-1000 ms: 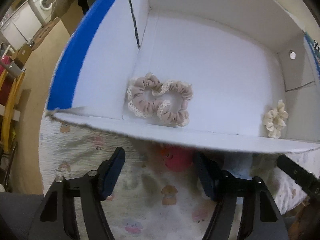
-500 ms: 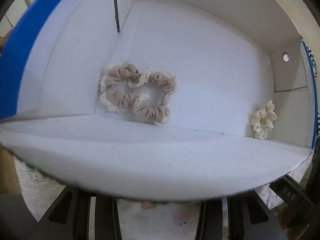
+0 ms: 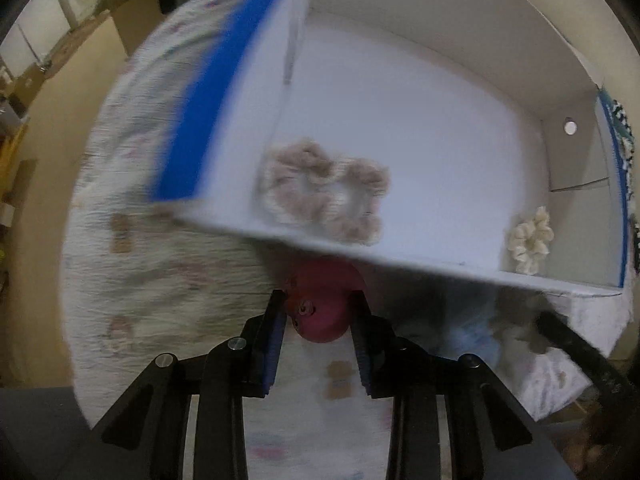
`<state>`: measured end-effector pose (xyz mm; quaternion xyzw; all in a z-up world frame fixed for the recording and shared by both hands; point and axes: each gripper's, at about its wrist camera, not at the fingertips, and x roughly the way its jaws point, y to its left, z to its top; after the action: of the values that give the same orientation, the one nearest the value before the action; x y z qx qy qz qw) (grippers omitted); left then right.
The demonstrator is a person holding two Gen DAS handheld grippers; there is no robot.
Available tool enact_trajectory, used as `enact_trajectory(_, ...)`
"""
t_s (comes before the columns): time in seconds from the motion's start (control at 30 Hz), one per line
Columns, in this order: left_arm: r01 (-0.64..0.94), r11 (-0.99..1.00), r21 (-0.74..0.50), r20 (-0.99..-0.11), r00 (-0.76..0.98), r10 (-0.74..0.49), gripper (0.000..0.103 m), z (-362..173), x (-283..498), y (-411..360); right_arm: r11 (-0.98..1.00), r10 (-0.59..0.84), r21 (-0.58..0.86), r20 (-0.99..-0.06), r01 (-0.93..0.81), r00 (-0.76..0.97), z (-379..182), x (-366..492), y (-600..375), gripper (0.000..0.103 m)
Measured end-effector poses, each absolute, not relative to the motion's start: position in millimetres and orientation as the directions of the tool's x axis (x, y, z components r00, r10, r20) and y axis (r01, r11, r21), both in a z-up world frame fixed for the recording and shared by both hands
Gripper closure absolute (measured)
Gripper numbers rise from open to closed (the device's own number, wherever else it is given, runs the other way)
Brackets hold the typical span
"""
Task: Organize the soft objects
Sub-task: 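Grasp the pink rubber duck with the left tool while the right tool grasps the clear plastic bag, then carry the duck and the plastic bag over the box with both tools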
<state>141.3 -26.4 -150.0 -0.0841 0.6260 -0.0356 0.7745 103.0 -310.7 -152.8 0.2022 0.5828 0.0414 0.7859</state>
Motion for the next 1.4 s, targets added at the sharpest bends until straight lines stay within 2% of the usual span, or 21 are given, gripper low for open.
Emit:
enact_trajectory(0.17, -0.074, 0.993, -0.095, -0.965, 0.251, -0.074, 0.074, -142.3, 128.6, -7.9, 0.893, 0.344, 0.419, -0.871, 0.166, 0.352, -140.9, 89.4, -322.7, 0.083)
enact_trajectory(0.33, -0.095, 0.993, -0.065, -0.95, 0.312, -0.032, 0.074, -127.7, 98.4, 3.0, 0.87, 0.41, 0.486, -0.804, 0.078, 0.43, -114.0, 77.9, -320.6, 0.083)
enact_trajectory(0.6, -0.11, 0.993, -0.029, -0.883, 0.468, 0.026, 0.074, -65.9, 74.6, 27.3, 0.866, 0.459, 0.492, -0.709, -0.091, 0.536, -75.6, 58.3, -299.3, 0.084)
enact_trajectory(0.87, -0.104, 0.994, -0.018, -0.816, 0.577, 0.045, 0.074, -32.9, 77.5, 18.6, 0.938, 0.31, 0.325, -0.619, -0.124, 0.722, -25.2, 37.0, -299.0, 0.084)
enact_trajectory(0.97, -0.098, 0.995, -0.023, -0.802, 0.595, 0.04, 0.074, -25.2, 78.5, 13.7, 0.944, 0.288, 0.301, -0.546, -0.137, 0.787, -4.6, 30.2, -300.0, 0.084)
enact_trajectory(1.07, -0.097, 0.995, -0.026, -0.791, 0.61, 0.039, 0.074, -18.1, 78.6, 9.1, 0.927, 0.313, 0.343, -0.489, -0.151, 0.814, 6.7, 28.9, -304.6, 0.084)
enact_trajectory(1.17, -0.095, 0.995, -0.027, -0.789, 0.613, 0.037, 0.074, -17.5, 79.8, 4.7, 0.916, 0.333, 0.38, -0.534, -0.131, 0.777, -0.7, 34.4, -308.6, 0.084)
enact_trajectory(1.23, -0.091, 0.996, -0.021, -0.792, 0.609, 0.039, 0.074, -20.0, 80.4, 2.6, 0.898, 0.383, 0.429, -0.651, -0.098, 0.655, -31.1, 50.7, -306.8, 0.084)
enact_trajectory(1.3, -0.09, 0.996, -0.016, -0.797, 0.602, 0.041, 0.074, -23.7, 80.7, 1.7, 0.912, 0.357, 0.41, -0.762, -0.025, 0.54, -68.0, 62.8, -307.8, 0.084)
enact_trajectory(1.4, -0.091, 0.996, -0.021, -0.813, 0.582, 0.036, 0.074, -31.8, 82.2, 1.5, 0.894, 0.375, 0.437, -0.852, 0.103, 0.365, -121.5, 79.6, -318.1, 0.084)
